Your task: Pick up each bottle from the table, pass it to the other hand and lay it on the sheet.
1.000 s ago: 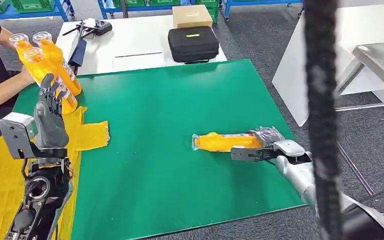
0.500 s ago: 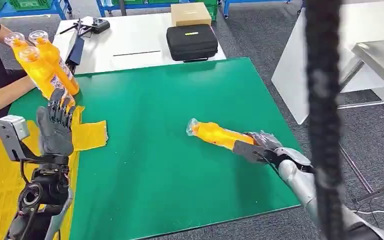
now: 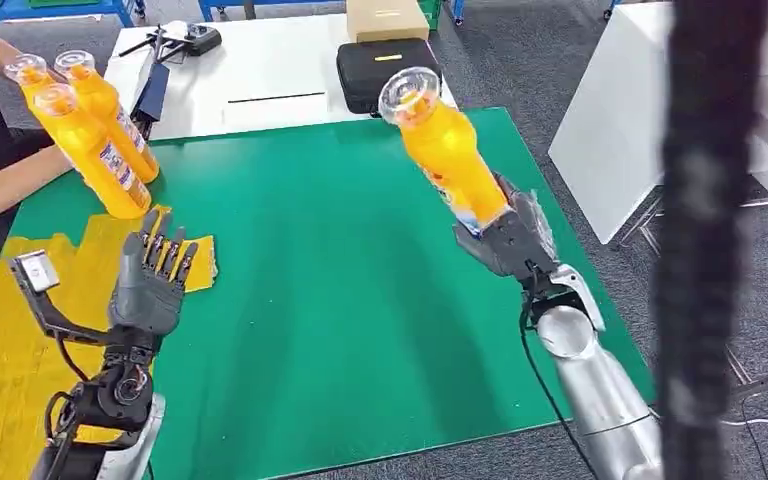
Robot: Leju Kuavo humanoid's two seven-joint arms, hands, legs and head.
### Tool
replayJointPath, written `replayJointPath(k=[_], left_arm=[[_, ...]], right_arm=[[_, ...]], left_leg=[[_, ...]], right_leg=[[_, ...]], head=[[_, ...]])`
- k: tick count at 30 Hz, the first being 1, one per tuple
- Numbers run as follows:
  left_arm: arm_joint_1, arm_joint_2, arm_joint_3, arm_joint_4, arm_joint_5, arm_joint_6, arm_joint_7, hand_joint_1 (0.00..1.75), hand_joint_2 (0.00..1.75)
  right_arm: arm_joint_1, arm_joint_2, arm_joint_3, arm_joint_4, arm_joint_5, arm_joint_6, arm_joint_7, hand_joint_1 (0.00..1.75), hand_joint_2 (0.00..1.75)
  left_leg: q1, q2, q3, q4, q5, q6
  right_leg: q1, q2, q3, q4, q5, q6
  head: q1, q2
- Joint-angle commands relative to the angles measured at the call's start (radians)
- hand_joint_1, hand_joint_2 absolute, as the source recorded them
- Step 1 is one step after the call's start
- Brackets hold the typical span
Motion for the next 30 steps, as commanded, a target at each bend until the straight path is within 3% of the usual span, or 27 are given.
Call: replayJointPath(k=[1, 8, 16, 30], left_arm=[[-0.096, -0.047, -0.219, -0.078, -0.205, 0.105, 0.0, 0.0, 1.75], [-0.206, -0.038, -0.302, 0.039, -0.25, 0.139, -0.008, 0.0, 1.75], [-0.213, -0.046, -0.318, 0.061, -0.279, 0.174, -0.01, 0.0, 1.75], [-0.264, -0.081, -0.325, 0.148, -0.155, 0.212, 0.025, 0.0, 1.75]], right_arm=[[-0.12, 0.23, -0.002, 0.241, -0.079, -0.003, 0.029, 1.75, 1.75], [-0.198, 0.312, 0.193, 0.354, 0.042, 0.028, 0.078, 1.75, 1.75], [-0.209, 0.326, 0.243, 0.355, 0.073, 0.026, 0.083, 1.75, 1.75], [-0.221, 0.354, 0.447, 0.311, 0.187, -0.04, 0.105, 1.75, 1.75]], left_leg=[[0.001, 0.001, 0.0, 0.002, -0.001, -0.004], [0.001, 0.004, 0.001, 0.001, -0.001, -0.005], [0.001, 0.001, 0.0, 0.001, -0.001, -0.004], [0.001, -0.001, -0.002, 0.001, 0.0, -0.003]], right_leg=[[0.001, -0.001, 0.001, 0.002, -0.001, -0.001], [0.001, 0.002, 0.0, 0.002, 0.0, -0.001], [0.001, -0.002, -0.001, 0.003, -0.001, -0.001], [0.001, -0.003, -0.003, 0.003, -0.001, -0.001]], head=[[0.0, 0.0], [0.0, 0.0], [0.0, 0.0], [0.0, 0.0]])
